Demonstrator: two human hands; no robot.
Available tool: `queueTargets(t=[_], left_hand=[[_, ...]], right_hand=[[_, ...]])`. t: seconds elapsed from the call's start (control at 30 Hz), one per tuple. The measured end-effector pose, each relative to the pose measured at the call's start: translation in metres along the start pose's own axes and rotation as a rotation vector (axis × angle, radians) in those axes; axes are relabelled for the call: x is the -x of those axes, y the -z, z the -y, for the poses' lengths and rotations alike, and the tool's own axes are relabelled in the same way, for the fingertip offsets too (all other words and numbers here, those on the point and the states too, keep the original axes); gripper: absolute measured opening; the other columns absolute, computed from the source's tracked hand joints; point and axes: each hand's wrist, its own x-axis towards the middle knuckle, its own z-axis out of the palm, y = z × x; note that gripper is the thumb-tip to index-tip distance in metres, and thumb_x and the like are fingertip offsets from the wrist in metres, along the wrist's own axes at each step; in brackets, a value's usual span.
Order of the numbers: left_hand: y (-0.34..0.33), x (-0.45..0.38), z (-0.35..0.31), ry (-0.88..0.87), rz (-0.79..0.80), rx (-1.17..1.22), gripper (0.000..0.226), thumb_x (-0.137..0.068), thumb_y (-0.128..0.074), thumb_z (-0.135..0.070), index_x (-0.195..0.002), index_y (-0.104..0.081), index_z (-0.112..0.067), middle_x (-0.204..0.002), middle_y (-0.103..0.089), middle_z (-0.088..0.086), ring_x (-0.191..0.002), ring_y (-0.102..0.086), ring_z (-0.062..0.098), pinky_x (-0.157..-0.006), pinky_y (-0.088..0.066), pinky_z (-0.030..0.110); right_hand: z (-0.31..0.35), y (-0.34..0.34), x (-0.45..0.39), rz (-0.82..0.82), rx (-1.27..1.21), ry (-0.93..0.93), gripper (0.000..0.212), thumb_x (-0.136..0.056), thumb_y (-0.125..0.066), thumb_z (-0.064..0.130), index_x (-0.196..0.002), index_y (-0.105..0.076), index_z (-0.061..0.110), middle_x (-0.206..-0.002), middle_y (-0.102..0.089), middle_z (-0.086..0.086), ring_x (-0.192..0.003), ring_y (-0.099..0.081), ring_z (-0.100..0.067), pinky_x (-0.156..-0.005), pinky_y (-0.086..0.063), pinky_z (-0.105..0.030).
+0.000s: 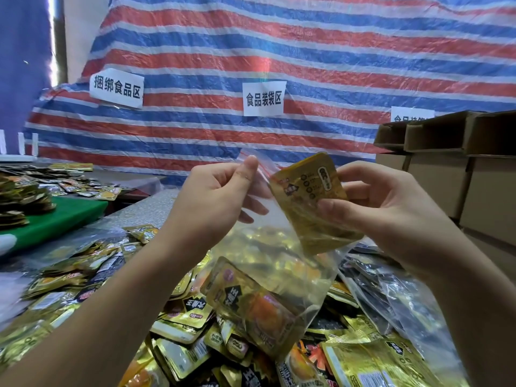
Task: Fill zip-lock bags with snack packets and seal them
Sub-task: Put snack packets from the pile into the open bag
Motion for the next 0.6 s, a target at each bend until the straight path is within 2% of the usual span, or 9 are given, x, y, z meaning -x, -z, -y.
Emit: queueTargets(t=[0.13, 0.2, 0.33, 0.4, 0.47, 0.53, 0.6], left_hand=[[-0.001, 0.001, 0.000, -0.021, 0.038, -0.046, 0.041, -0.098, -0.047, -0.038, -0.081, -0.073, -0.012, -0.079, -0.076, 0.002, -0.072, -0.073, 0.018, -0.056, -0.054, 0.022], [-0.001, 0.002, 0.001, -0.050, 0.038, -0.097, 0.043, -0.097, -0.048, -0.041, -0.086, -0.075, -0.009, -0.080, -0.076, 0.002, -0.074, -0.072, 0.016, -0.060, -0.056, 0.024], [-0.002, 0.003, 0.001, -0.075, 0.061, -0.120, 0.046, -0.096, -0.048, -0.043, -0.088, -0.076, -0.008, -0.083, -0.074, 0.010, -0.081, -0.070, 0.031, -0.076, -0.058, 0.044], [-0.003, 0.004, -0.001, -0.091, 0.067, -0.115, 0.044, -0.097, -0.048, -0.042, -0.086, -0.076, -0.009, -0.082, -0.074, 0.009, -0.079, -0.069, 0.030, -0.071, -0.058, 0.038], [-0.005, 0.005, -0.004, -0.095, 0.070, -0.086, 0.043, -0.096, -0.048, -0.041, -0.086, -0.075, -0.009, -0.080, -0.075, 0.003, -0.075, -0.071, 0.019, -0.064, -0.058, 0.027], [-0.005, 0.006, -0.005, -0.100, 0.041, -0.066, 0.044, -0.095, -0.048, -0.042, -0.087, -0.075, -0.007, -0.080, -0.076, 0.001, -0.075, -0.073, 0.014, -0.069, -0.060, 0.030], [-0.005, 0.006, -0.006, -0.111, 0.006, -0.052, 0.042, -0.095, -0.048, -0.041, -0.087, -0.075, -0.008, -0.080, -0.076, 0.002, -0.076, -0.073, 0.015, -0.071, -0.061, 0.034]], right_hand=[[-0.003, 0.000, 0.000, 0.062, 0.124, -0.023, 0.023, -0.075, -0.078, 0.028, -0.097, -0.073, 0.034, -0.088, -0.078, 0.003, -0.078, -0.076, -0.017, -0.075, -0.062, -0.038], [-0.003, -0.001, 0.001, 0.088, 0.208, -0.013, 0.023, -0.080, -0.077, 0.027, -0.100, -0.072, 0.039, -0.086, -0.077, 0.008, -0.078, -0.075, -0.012, -0.074, -0.061, -0.035], [0.000, -0.003, 0.002, 0.158, 0.207, -0.035, 0.028, -0.072, -0.073, 0.040, -0.100, -0.075, 0.039, -0.086, -0.077, 0.010, -0.077, -0.075, -0.010, -0.071, -0.062, -0.028], [0.000, -0.005, 0.002, 0.116, 0.243, -0.014, 0.032, -0.067, -0.071, 0.046, -0.097, -0.076, 0.037, -0.085, -0.076, 0.007, -0.078, -0.073, -0.012, -0.073, -0.062, -0.033], [0.000, -0.007, 0.001, 0.024, 0.273, 0.026, 0.035, -0.063, -0.070, 0.052, -0.095, -0.073, 0.038, -0.086, -0.076, 0.006, -0.079, -0.072, -0.015, -0.073, -0.060, -0.037], [0.000, -0.009, 0.001, -0.045, 0.261, 0.078, 0.033, -0.063, -0.069, 0.054, -0.092, -0.072, 0.039, -0.085, -0.076, 0.009, -0.078, -0.072, -0.013, -0.075, -0.060, -0.031], [0.000, -0.010, 0.001, -0.075, 0.260, 0.140, 0.027, -0.072, -0.064, 0.058, -0.090, -0.072, 0.038, -0.081, -0.075, 0.014, -0.074, -0.071, -0.008, -0.069, -0.058, -0.022]])
